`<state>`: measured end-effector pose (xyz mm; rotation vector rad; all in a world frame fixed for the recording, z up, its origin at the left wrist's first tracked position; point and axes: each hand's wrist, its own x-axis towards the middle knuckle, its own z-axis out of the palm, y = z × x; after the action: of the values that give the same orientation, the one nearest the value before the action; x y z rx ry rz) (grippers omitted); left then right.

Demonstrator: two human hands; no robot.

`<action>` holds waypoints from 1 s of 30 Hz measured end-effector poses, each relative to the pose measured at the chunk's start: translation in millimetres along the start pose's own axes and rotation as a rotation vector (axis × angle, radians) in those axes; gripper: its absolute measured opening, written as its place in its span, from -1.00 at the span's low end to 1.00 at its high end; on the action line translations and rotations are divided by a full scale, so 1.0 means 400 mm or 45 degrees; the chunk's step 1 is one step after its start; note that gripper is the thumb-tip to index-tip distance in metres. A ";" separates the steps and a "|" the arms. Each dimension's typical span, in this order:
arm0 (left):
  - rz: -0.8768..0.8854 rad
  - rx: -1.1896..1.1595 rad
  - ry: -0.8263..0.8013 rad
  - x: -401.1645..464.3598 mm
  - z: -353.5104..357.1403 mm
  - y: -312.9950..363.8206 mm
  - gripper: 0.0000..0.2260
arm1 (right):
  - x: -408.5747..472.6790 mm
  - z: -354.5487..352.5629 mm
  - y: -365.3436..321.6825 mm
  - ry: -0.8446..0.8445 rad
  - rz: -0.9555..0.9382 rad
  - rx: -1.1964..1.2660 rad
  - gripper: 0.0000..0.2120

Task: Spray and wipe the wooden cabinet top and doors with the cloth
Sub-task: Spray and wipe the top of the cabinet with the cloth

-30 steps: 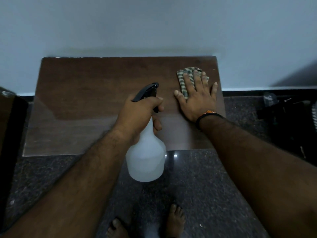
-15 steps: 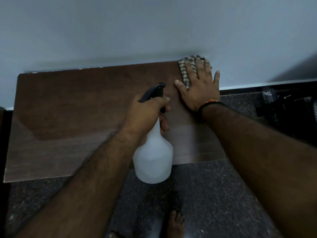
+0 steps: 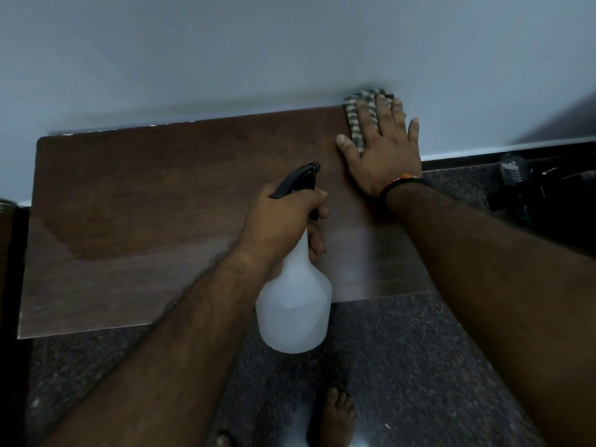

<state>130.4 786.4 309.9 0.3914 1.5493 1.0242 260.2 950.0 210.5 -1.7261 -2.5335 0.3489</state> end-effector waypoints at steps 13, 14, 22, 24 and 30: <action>-0.078 0.048 -0.088 -0.132 -0.082 -0.105 -0.84 | -0.289 0.019 0.005 0.051 0.065 -0.004 -0.28; -0.080 0.047 -0.095 -0.143 -0.091 -0.115 -0.83 | -0.311 0.022 0.003 0.050 0.075 -0.011 -0.27; -0.059 0.090 -0.126 -0.212 -0.161 -0.196 -0.86 | -0.463 0.034 -0.001 0.042 0.109 -0.044 -0.24; -0.066 0.110 -0.116 -0.221 -0.173 -0.212 -0.85 | -0.487 0.038 -0.003 0.043 0.113 -0.045 -0.24; -0.125 0.105 -0.070 -0.247 -0.228 -0.239 -0.82 | -0.515 0.043 -0.011 0.071 0.105 -0.037 -0.23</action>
<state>100.1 625.3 291.6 0.3936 1.5492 0.8687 330.2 755.3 211.5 -1.8279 -2.4464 0.2648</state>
